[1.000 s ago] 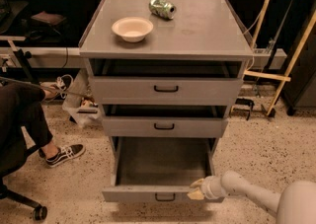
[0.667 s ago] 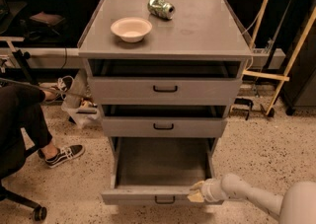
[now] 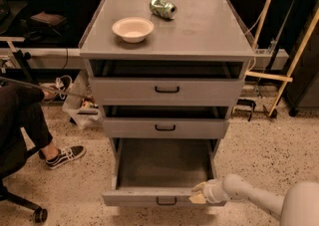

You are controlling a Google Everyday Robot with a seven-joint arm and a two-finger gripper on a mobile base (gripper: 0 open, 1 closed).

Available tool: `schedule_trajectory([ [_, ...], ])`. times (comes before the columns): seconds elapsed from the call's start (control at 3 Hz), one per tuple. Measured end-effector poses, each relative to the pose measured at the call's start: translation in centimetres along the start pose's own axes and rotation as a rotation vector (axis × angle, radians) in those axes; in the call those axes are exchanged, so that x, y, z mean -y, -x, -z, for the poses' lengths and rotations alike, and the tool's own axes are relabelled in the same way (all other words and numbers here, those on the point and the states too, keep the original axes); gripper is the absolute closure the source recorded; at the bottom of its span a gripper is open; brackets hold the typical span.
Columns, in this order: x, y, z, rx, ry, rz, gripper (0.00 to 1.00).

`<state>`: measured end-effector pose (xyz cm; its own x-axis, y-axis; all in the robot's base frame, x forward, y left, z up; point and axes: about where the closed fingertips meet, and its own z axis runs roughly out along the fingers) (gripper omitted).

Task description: Open bottom drawer

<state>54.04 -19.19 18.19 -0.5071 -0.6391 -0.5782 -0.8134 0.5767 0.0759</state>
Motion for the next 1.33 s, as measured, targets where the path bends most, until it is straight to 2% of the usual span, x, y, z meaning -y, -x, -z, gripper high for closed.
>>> schedule_trajectory([
  [0.33, -0.96, -0.98, 0.16, -0.007, 0.015, -0.013, 1.00],
  [1.33, -0.98, -0.74, 0.16, -0.006, 0.014, -0.026, 1.00],
])
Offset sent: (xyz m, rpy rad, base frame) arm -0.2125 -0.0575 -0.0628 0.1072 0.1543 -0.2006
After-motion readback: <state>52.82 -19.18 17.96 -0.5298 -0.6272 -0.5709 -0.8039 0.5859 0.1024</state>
